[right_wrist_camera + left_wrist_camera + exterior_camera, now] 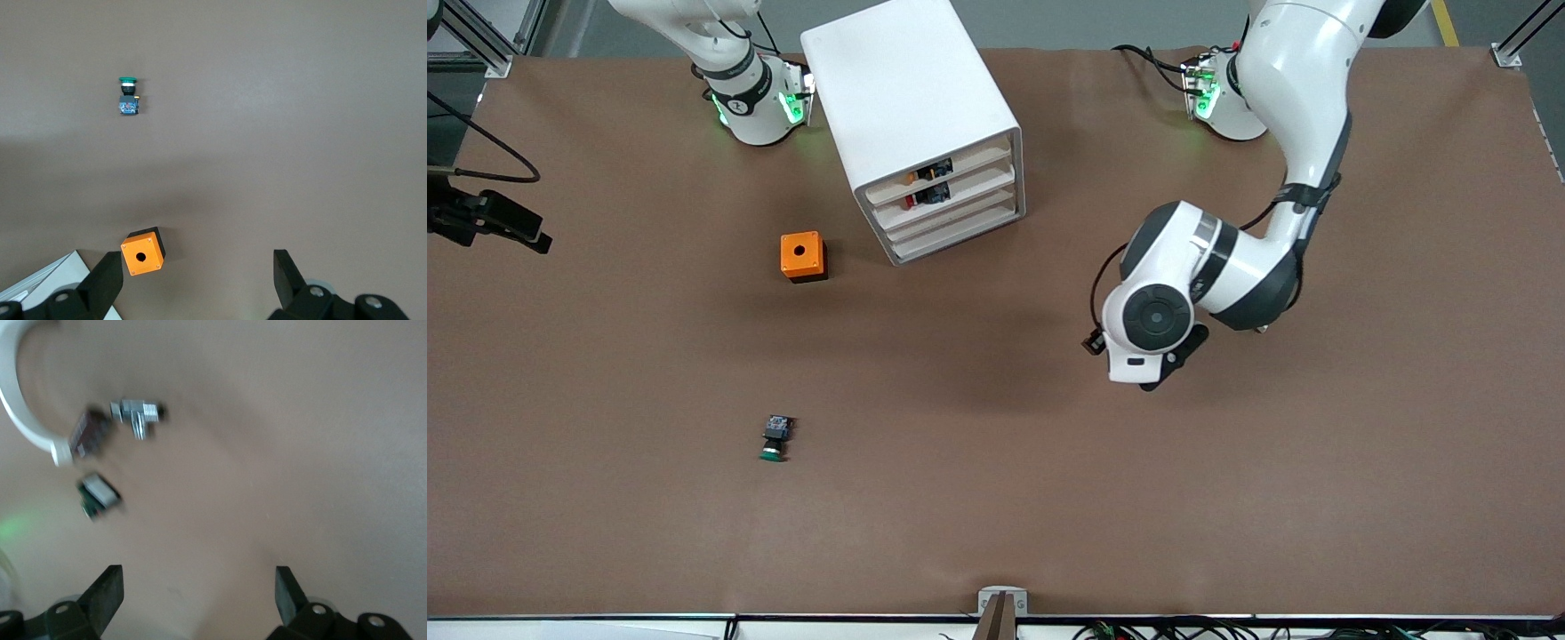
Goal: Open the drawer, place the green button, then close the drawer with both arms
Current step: 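Reach the left gripper to the cabinet's lower drawer front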
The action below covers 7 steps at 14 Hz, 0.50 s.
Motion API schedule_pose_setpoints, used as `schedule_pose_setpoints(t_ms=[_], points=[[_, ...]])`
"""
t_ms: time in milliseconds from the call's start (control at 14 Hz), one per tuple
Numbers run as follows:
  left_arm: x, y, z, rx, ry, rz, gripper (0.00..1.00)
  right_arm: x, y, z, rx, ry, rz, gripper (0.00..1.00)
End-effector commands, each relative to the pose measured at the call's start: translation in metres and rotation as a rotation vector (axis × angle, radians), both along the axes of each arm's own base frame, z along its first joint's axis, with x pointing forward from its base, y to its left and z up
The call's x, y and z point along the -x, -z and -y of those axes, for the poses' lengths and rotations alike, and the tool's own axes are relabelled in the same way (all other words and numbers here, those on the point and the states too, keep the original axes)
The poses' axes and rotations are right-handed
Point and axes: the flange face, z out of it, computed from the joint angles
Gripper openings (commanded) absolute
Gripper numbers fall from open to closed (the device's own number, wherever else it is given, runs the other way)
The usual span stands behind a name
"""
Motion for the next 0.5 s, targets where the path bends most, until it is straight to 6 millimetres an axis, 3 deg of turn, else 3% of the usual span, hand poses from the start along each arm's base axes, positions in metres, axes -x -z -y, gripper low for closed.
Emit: schedule_pose_setpoints(t_ms=[0,429], points=[[0.000,0.010,0.014,0.017,-0.218,-0.058,1.00,0.005,-0.003,0.000,-0.013,-0.006,-0.003,1.00],[0.025,0.051,0.042,-0.082,-0.589,-0.242,1.00,0.006,-0.001,0.001,-0.014,-0.011,-0.014,1.00]])
